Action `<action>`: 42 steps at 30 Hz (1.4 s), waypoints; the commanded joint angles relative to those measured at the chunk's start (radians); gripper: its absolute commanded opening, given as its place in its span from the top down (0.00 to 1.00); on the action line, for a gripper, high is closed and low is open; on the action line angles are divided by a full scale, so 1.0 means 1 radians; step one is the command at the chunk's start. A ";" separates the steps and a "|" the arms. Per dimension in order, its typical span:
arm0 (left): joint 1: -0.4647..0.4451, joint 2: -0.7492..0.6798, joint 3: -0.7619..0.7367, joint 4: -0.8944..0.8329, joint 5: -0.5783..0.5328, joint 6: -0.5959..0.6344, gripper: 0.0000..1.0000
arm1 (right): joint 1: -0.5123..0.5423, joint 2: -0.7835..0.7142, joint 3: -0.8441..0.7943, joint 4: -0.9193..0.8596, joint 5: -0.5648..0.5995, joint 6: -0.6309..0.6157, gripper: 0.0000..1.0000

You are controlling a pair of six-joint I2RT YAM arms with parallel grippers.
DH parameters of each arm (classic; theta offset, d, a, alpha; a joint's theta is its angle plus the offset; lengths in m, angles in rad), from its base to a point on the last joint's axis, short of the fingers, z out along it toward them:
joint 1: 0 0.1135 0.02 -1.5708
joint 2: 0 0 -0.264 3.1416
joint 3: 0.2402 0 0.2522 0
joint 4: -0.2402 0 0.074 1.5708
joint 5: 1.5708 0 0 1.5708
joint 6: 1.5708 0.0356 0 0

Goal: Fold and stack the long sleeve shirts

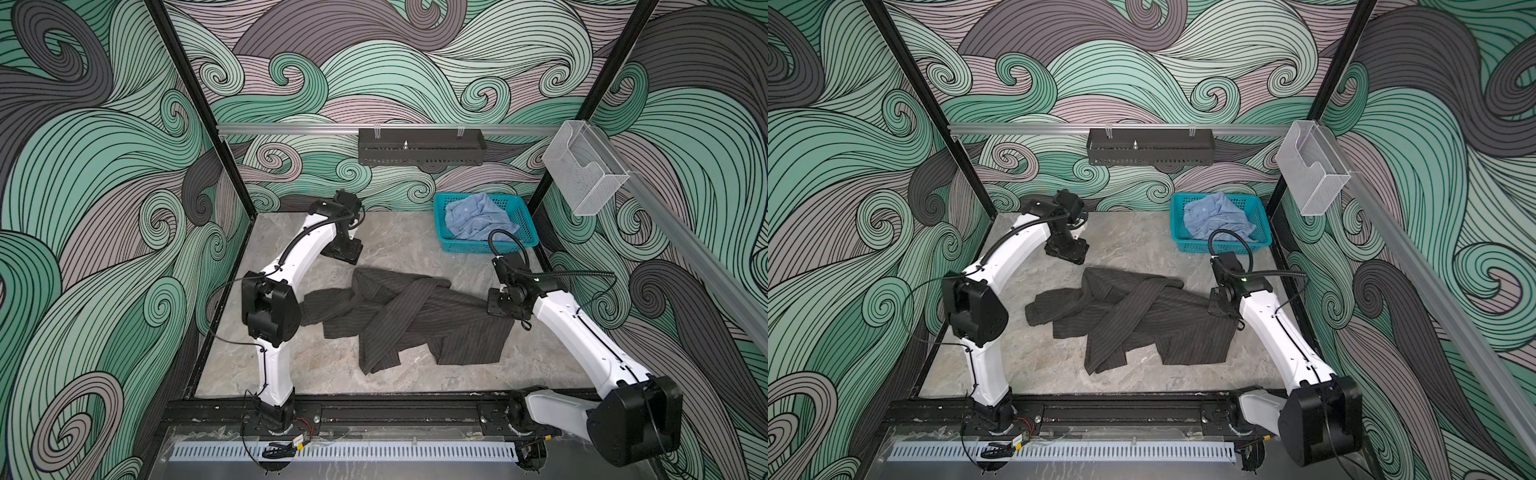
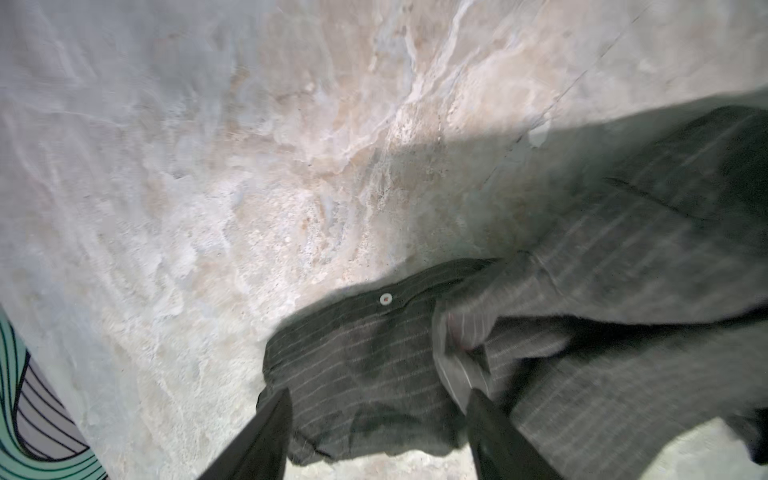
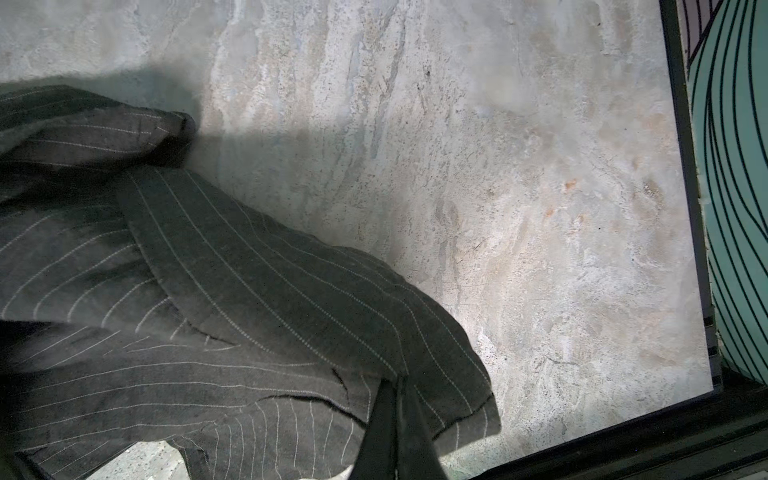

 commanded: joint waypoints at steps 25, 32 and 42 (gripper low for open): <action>-0.434 -0.399 -0.933 0.468 0.376 -0.550 0.02 | 0.246 0.034 0.072 0.103 -0.160 0.105 0.29; -0.479 -0.277 -0.914 0.410 0.232 -0.555 0.13 | 0.221 -0.007 0.036 0.104 -0.160 0.097 0.29; -0.479 -0.382 -0.706 0.155 -0.005 -0.479 1.00 | 0.202 -0.036 0.002 0.105 -0.153 0.087 0.28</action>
